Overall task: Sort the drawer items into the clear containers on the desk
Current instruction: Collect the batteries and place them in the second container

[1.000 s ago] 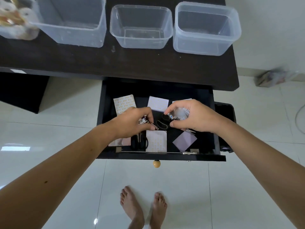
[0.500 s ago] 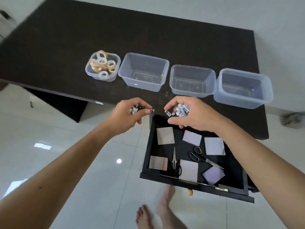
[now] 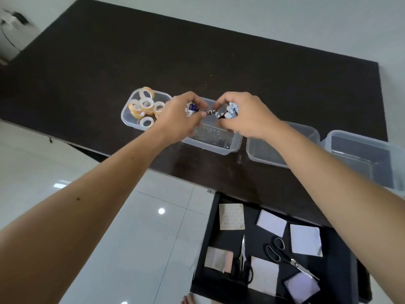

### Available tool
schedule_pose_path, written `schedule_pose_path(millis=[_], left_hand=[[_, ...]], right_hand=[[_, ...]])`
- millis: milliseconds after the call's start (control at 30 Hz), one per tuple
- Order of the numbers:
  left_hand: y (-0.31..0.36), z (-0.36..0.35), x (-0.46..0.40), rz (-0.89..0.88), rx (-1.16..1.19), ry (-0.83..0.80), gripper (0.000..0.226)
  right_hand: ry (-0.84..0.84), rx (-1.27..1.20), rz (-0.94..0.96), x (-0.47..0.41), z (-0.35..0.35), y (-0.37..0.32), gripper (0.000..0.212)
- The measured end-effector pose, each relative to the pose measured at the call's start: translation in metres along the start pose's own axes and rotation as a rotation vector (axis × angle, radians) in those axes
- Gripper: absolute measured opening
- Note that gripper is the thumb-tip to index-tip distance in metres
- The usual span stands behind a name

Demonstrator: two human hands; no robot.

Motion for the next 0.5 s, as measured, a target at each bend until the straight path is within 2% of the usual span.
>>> schedule_pose_path(millis=[133,267,500], left_hand=[[-0.011,-0.007,-0.005,0.025,-0.028,-0.051,0.017],[-0.017,-0.008,-0.007,0.012,-0.065,-0.058,0.028],[-0.018,-0.008,-0.003,0.013,0.038,-0.047,0.036]], right_hand=[[-0.015,0.026,-0.025,-0.017,-0.016,0.004,0.034],[-0.039,-0.048,-0.044,-0.019,-0.021,0.004,0.032],[-0.046,-0.028,0.008,-0.016,-0.015,0.004,0.035]])
Point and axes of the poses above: each hand's wrist, its own x-axis away from the middle knuckle, its own z-axis out of the back of the hand, y = z × x, the point moved 2 cm from there along -x, towards the middle knuckle, and after that the axes turned 12 degrees about -z, right-handed, at the moved point
